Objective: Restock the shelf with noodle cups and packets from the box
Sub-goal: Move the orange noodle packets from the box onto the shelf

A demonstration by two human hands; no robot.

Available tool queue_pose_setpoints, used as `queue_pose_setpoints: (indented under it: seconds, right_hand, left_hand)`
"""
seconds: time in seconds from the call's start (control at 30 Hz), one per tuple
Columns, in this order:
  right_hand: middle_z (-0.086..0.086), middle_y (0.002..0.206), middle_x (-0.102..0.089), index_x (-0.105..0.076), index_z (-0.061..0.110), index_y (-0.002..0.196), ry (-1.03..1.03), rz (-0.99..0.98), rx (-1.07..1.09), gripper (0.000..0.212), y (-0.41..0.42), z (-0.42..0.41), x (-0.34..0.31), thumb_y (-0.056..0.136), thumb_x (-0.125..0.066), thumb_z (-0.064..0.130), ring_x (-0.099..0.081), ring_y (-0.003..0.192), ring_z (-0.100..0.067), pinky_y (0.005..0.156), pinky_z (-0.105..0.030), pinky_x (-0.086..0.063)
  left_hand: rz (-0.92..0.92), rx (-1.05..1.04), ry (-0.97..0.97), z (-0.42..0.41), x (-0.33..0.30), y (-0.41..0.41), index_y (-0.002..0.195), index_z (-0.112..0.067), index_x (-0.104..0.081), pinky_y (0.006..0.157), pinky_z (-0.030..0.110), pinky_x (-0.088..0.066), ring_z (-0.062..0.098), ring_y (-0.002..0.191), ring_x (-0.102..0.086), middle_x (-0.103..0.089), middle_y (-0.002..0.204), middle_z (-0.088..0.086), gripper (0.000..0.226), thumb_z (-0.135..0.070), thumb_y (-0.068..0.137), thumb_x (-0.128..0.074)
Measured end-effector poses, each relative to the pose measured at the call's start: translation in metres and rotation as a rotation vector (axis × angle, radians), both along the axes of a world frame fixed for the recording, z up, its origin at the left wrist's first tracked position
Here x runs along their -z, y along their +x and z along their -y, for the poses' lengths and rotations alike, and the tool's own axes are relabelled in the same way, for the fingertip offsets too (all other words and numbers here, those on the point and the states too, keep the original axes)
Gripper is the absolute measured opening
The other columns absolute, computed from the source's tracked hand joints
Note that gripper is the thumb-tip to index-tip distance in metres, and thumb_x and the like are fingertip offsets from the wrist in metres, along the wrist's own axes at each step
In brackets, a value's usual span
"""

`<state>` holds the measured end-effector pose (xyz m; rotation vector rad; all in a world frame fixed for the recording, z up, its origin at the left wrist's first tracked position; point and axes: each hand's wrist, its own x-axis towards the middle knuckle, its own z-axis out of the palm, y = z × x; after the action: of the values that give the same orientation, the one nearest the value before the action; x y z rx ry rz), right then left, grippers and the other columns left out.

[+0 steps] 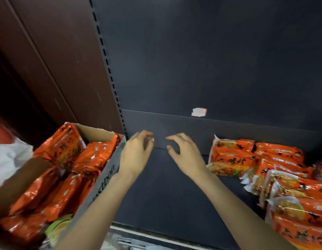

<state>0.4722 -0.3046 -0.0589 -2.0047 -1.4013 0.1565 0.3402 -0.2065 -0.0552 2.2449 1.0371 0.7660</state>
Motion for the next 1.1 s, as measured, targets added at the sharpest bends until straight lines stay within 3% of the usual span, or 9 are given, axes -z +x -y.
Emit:
queue_pose_setpoints:
  seconds: [0.27, 0.43, 0.53, 0.63, 0.8, 0.93, 1.1]
  right_hand:
    - [0.002, 0.125, -0.049, -0.053, 0.020, 0.126, -0.107, -0.009, -0.159, 0.033, -0.131, -0.109, 0.009, 0.094, -0.052, 0.026, -0.044, 0.119, -0.015, 0.094, -0.030, -0.042]
    - [0.006, 0.134, -0.039, -0.041, 0.026, 0.139, -0.349, -0.032, -0.181, 0.063, -0.173, -0.144, 0.034, 0.083, -0.067, 0.039, -0.033, 0.127, -0.012, 0.101, -0.032, -0.038]
    - [0.005, 0.132, -0.040, -0.046, 0.023, 0.136, -0.408, 0.013, -0.147, 0.060, -0.186, -0.152, 0.045, 0.082, -0.070, 0.030, -0.031, 0.127, -0.012, 0.104, -0.028, -0.035]
    - [0.004, 0.131, -0.043, -0.055, 0.018, 0.126, -0.366, 0.011, -0.056, 0.041, -0.196, -0.160, 0.049, 0.086, -0.065, 0.019, -0.035, 0.127, -0.012, 0.105, -0.025, -0.032]
    - [0.003, 0.132, -0.049, -0.061, 0.014, 0.121, -0.255, 0.020, -0.031, 0.034, -0.211, -0.185, 0.044, 0.088, -0.062, 0.021, -0.037, 0.129, -0.012, 0.110, -0.023, -0.024]
    - [-0.001, 0.122, -0.057, -0.066, 0.011, 0.116, -0.126, -0.029, -0.056, 0.032, -0.222, -0.207, 0.032, 0.085, -0.065, 0.021, -0.049, 0.118, -0.012, 0.107, -0.022, -0.032]
    - [0.000, 0.118, -0.059, -0.069, 0.014, 0.111, -0.070, 0.008, -0.078, 0.026, -0.230, -0.227, 0.027, 0.086, -0.065, 0.019, -0.051, 0.114, -0.012, 0.103, -0.023, -0.036]
  left_hand:
    - [-0.095, -0.165, 0.046, -0.106, 0.017, -0.157, 0.105, -0.014, -0.064, 0.087, 0.039, -0.049, 0.026, 0.101, -0.061, -0.066, 0.103, 0.006, 0.018, -0.019, 0.090, -0.056]
    - [-0.212, -0.125, -0.004, -0.167, 0.037, -0.210, 0.117, -0.019, -0.062, 0.104, 0.038, -0.040, 0.028, 0.127, -0.045, -0.051, 0.136, 0.008, 0.029, -0.021, 0.089, -0.059]
    - [-0.254, -0.031, -0.030, -0.181, 0.044, -0.220, 0.128, -0.018, -0.056, 0.110, 0.039, -0.034, 0.024, 0.133, -0.039, -0.044, 0.143, 0.006, 0.038, -0.024, 0.090, -0.059]
    - [-0.321, -0.052, 0.020, -0.188, 0.050, -0.227, 0.133, -0.022, -0.051, 0.108, 0.041, -0.035, 0.023, 0.131, -0.038, -0.044, 0.141, 0.003, 0.043, -0.027, 0.091, -0.058]
    - [-0.478, -0.140, 0.095, -0.213, 0.059, -0.247, 0.144, -0.023, -0.034, 0.109, 0.043, -0.030, 0.026, 0.136, -0.027, -0.031, 0.150, 0.003, 0.057, -0.029, 0.091, -0.057]
    - [-0.569, -0.073, 0.065, -0.231, 0.062, -0.260, 0.146, -0.026, -0.029, 0.108, 0.039, -0.029, 0.026, 0.132, -0.031, -0.030, 0.150, 0.002, 0.060, -0.031, 0.092, -0.054]
    - [-0.339, -0.043, 0.000, -0.245, 0.067, -0.273, 0.137, -0.016, -0.041, 0.102, 0.034, -0.036, 0.026, 0.120, -0.043, -0.045, 0.133, 0.006, 0.056, -0.013, 0.085, -0.064]
